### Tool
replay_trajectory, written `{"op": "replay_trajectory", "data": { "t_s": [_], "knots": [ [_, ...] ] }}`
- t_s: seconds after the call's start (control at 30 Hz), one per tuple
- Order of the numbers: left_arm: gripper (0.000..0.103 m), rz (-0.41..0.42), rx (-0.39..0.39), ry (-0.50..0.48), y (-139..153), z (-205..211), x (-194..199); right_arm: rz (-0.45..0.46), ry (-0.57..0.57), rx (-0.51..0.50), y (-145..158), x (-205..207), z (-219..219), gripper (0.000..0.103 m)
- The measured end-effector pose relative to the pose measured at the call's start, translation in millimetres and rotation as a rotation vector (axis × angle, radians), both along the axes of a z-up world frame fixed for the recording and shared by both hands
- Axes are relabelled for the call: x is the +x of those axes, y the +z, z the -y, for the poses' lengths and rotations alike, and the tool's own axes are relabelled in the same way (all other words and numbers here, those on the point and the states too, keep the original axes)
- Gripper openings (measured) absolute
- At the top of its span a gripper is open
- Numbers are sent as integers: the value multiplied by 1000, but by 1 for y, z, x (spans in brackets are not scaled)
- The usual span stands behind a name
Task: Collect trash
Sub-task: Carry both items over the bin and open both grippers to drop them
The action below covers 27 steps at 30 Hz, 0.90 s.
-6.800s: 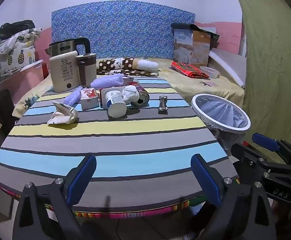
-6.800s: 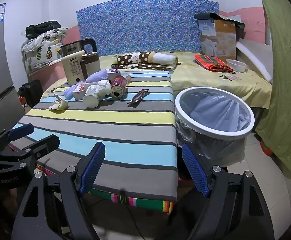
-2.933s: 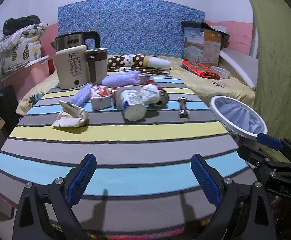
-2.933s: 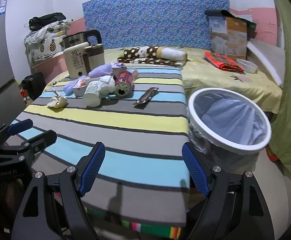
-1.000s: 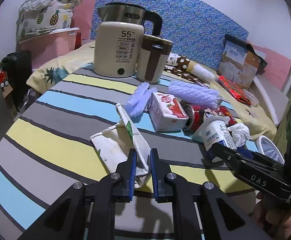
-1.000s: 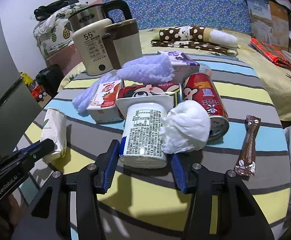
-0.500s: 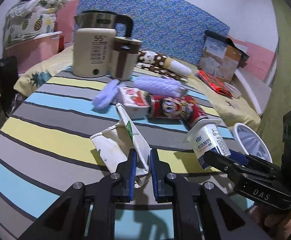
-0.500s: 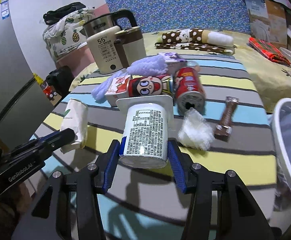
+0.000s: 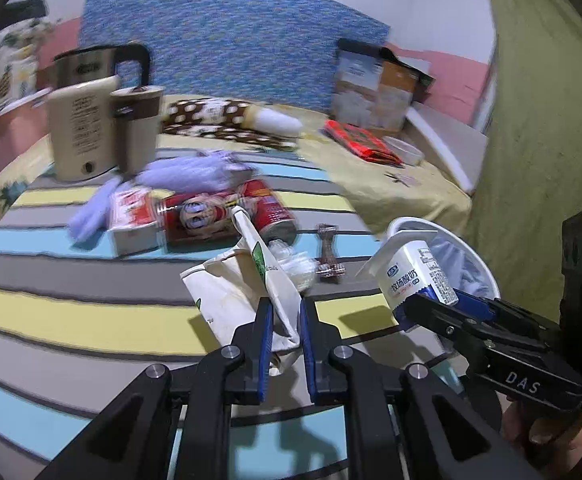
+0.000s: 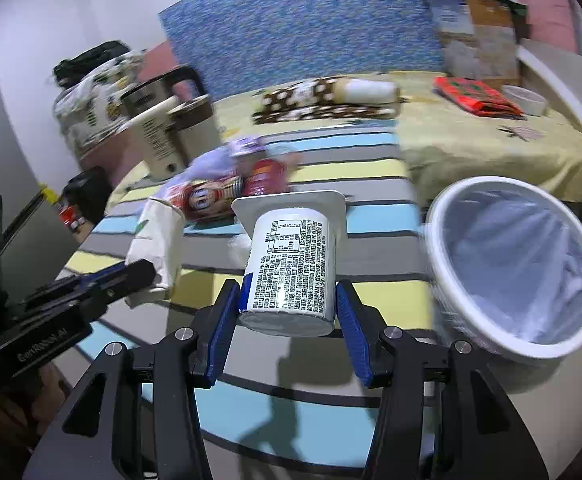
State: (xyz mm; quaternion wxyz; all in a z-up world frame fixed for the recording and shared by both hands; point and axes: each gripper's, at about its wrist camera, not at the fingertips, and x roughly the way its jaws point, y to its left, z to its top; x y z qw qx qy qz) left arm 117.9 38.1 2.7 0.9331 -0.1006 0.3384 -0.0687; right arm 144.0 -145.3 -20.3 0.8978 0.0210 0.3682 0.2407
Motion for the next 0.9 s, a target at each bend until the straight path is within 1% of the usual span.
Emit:
{"op": "replay_trajectory", "data": {
  "t_s": [0.23,0.47,0.63,0.73,0.9],
  "knots": [
    [14,26,12,-143,11,54,28,1,-142,-5,-5,11,50,51],
    [14,36,8,-281,11,113,59,-10,-263,-17,-12,19,88,51],
    [14,34,-1,-376,7,153,83,-16,-319,-27,-15,24,109,51],
    [14,28,-9,-417,3,171,92,-26,-341,-33,-19,25,121,51],
    [14,13,-13,-474,-7,188,103,-50,-360,-41,-25,29,132,51]
  ]
}}
